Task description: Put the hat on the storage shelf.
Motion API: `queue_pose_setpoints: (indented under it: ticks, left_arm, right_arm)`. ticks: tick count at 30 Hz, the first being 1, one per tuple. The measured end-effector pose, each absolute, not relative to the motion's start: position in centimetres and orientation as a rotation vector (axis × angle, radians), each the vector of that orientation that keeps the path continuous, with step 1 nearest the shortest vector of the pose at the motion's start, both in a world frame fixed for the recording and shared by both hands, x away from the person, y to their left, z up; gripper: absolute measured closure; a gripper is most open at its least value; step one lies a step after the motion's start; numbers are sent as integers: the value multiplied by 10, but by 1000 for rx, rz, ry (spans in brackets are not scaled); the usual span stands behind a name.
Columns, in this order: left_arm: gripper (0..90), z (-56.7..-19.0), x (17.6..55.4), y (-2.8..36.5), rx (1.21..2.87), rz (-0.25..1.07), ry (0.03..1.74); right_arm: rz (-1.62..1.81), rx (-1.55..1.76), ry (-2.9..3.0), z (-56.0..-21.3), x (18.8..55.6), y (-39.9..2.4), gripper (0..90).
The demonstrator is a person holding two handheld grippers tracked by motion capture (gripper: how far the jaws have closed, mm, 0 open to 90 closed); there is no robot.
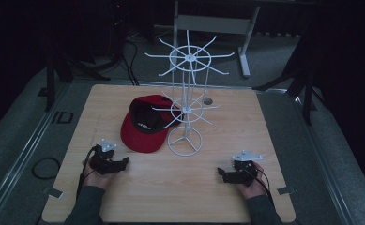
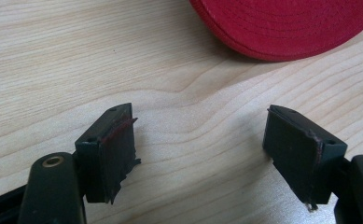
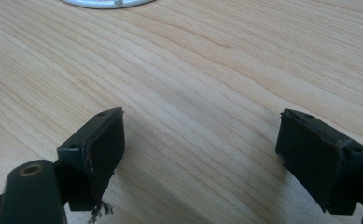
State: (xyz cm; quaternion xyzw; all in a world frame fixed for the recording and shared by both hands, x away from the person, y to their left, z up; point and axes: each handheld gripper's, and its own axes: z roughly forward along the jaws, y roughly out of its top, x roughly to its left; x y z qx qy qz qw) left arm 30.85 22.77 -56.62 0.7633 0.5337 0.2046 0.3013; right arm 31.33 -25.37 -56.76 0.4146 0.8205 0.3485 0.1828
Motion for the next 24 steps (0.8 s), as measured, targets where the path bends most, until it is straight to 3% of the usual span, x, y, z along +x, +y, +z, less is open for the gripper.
queue_pose_setpoints:
  ticks: [13,19,24]
  left_arm:
    - [256,-564,310,229,2063,515,1389]
    - [433,-560,316,237,2054,463,1394]
    - [501,-556,318,241,2083,429,1392]
  right_arm:
    - [983,1169,2315,-568,313,-254,153]
    - [983,1170,2315,-568,313,-254,153]
    - [983,1170,2315,-568,313,-254,153]
